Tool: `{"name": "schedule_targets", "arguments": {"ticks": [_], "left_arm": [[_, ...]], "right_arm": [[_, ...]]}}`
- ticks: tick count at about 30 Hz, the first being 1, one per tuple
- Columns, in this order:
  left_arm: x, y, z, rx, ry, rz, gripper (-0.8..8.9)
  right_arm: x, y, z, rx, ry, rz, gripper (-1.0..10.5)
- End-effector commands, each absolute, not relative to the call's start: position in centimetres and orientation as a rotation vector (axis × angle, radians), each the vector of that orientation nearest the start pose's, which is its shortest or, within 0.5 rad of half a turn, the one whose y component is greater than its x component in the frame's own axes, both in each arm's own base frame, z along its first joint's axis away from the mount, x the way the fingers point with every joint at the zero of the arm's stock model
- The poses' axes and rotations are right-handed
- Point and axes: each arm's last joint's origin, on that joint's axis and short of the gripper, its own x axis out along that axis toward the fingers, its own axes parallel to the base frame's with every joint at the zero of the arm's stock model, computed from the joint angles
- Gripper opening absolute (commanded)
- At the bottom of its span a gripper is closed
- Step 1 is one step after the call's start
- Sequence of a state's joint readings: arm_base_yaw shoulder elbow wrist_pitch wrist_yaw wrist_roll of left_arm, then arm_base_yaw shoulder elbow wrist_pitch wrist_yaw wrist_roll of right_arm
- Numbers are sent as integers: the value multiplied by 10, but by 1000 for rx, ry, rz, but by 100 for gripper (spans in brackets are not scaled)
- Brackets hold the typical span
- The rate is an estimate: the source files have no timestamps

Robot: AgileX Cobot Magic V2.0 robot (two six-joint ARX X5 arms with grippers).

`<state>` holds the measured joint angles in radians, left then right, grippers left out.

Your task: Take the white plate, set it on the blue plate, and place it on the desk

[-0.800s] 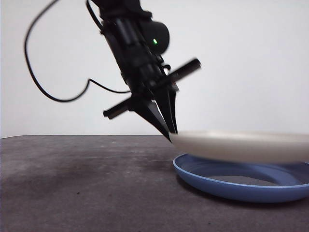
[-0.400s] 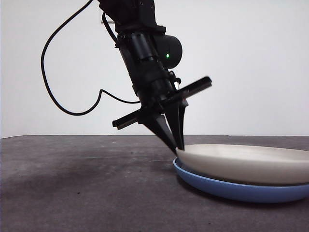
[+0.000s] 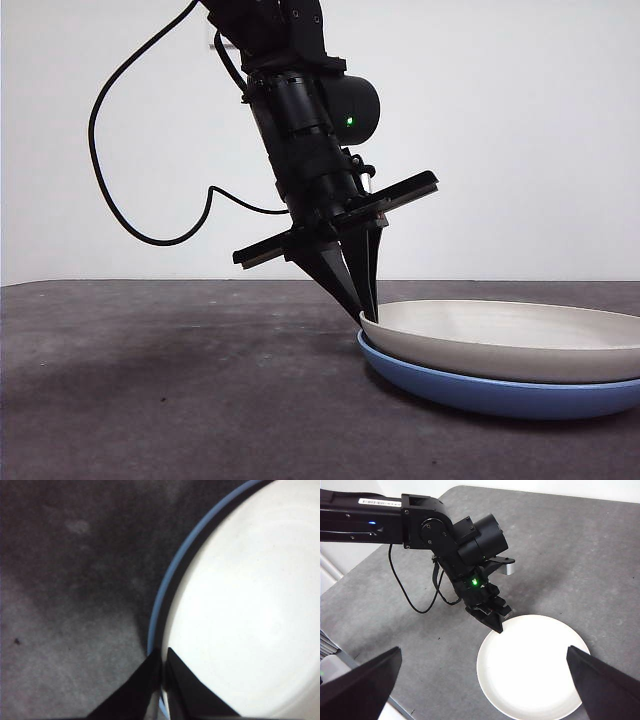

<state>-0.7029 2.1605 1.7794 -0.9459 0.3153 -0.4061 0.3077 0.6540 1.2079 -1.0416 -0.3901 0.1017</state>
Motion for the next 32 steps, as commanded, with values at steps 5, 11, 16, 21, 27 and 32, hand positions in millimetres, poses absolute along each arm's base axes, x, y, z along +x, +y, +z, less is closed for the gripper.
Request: {"name": "schedule_targets", "arguments": {"ticks": [5, 11, 16, 21, 27, 32], "left_arm": [[331, -299, 192, -31, 1481, -586, 10], [331, -299, 192, -24, 1478, -593, 11], [331, -299, 193, -25, 1477, -594, 134], [333, -300, 198, -27, 1461, -603, 336], [336, -304, 213, -32, 1427, -626, 386], [336, -307, 231, -19, 1400, -653, 421]], "right_arm": [[62, 32, 405, 103, 502, 672, 601], [62, 32, 405, 103, 502, 672, 601], [62, 32, 405, 103, 502, 672, 601], [62, 32, 405, 103, 503, 671, 600], [62, 32, 405, 103, 503, 671, 601], [62, 32, 405, 103, 503, 671, 601]]}}
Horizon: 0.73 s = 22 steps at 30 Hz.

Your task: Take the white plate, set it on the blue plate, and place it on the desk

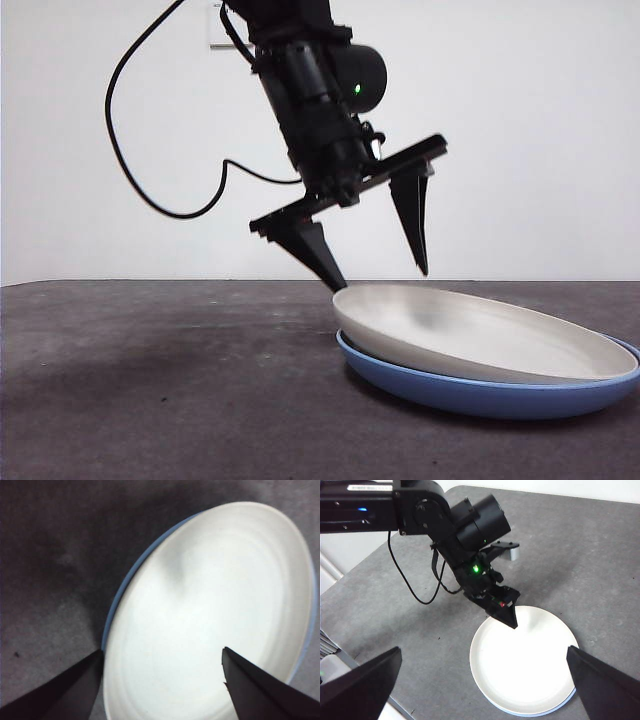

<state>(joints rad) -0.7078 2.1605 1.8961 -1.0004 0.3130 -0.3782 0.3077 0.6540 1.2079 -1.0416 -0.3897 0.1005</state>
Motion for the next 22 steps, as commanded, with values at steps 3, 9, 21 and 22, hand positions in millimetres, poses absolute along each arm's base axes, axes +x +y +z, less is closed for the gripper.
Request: {"name": "schedule_targets", "arguments": {"ticks": [3, 9, 21, 22], "left_arm": [[336, -307, 242, -4, 1383, -673, 489], [335, -306, 261, 39, 1365, -706, 574], [313, -289, 334, 130, 1256, -814, 574], [308, -284, 344, 134, 1234, -823, 574]], "right_arm": [[62, 32, 405, 103, 502, 671, 601], [62, 32, 405, 103, 502, 671, 601], [62, 32, 405, 103, 503, 670, 601], [62, 32, 405, 103, 503, 670, 601]]}}
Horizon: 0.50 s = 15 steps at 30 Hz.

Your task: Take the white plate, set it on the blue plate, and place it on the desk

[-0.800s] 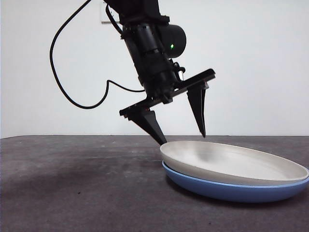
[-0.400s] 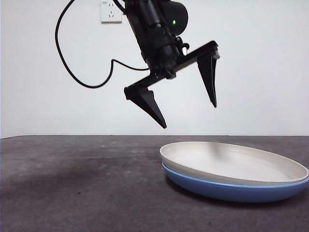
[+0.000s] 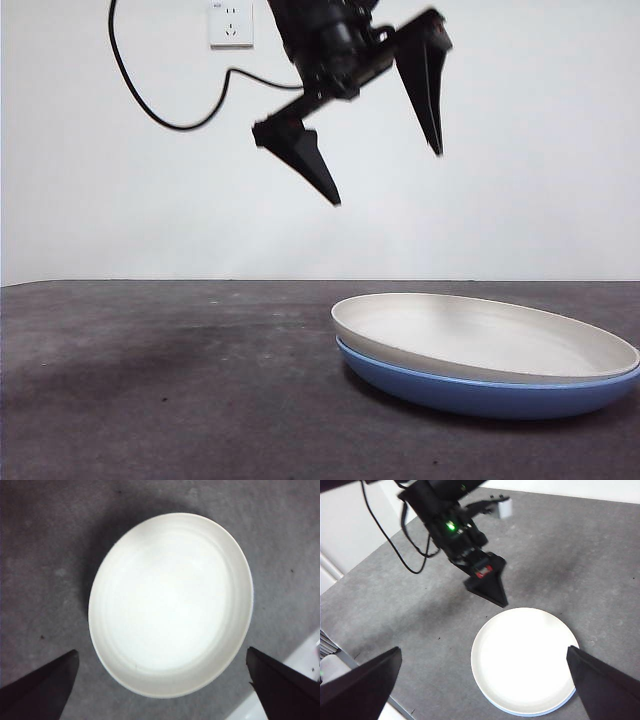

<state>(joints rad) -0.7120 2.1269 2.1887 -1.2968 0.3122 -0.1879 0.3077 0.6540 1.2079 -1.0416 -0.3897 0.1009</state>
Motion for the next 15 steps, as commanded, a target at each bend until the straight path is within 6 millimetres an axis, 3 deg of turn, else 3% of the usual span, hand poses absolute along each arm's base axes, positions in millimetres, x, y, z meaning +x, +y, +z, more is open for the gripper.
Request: {"name": "schedule_targets", "arguments": {"ticks": [1, 9, 15], "left_arm": [[303, -280, 353, 138, 1215, -832, 574], [250, -231, 430, 182, 1025, -835, 573], [208, -193, 459, 193, 919, -833, 573]], "right_arm": [[62, 32, 405, 103, 503, 670, 601], [63, 32, 405, 101, 502, 662, 601], [63, 32, 405, 101, 503, 662, 601]]}}
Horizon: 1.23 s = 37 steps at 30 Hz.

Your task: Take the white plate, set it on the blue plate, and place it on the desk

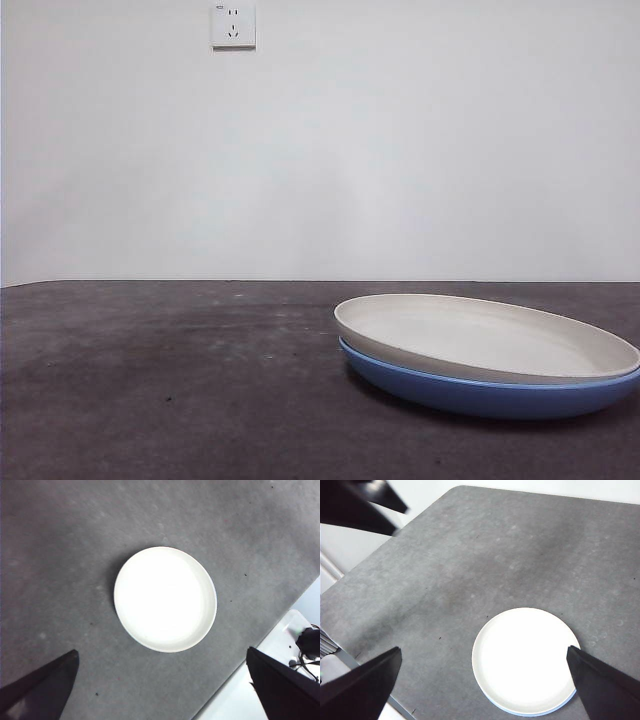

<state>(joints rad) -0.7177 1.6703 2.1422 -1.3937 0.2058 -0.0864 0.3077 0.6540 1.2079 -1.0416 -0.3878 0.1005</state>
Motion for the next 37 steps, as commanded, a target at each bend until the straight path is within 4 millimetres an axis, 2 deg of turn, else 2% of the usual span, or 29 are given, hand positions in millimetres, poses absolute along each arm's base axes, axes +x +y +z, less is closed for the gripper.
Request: {"name": "schedule_targets", "arguments": {"ticks": [1, 5, 12, 21, 27, 31, 37], "left_arm": [[202, -187, 460, 194, 902, -832, 572], [174, -160, 455, 195, 826, -793, 572], [123, -113, 429, 176, 713, -761, 572], [80, -74, 404, 129, 554, -761, 572], [70, -64, 389, 108, 493, -766, 572], [69, -64, 388, 107, 489, -767, 572], [69, -64, 388, 107, 489, -768, 572]], "right_arm": [[63, 32, 405, 101, 503, 662, 601], [63, 32, 405, 101, 503, 662, 601], [63, 31, 404, 97, 510, 626, 601], [62, 29, 400, 100, 563, 574, 601], [62, 29, 399, 139, 588, 556, 601], [66, 29, 398, 171, 611, 500, 601], [90, 36, 391, 221, 727, 457, 600]]}}
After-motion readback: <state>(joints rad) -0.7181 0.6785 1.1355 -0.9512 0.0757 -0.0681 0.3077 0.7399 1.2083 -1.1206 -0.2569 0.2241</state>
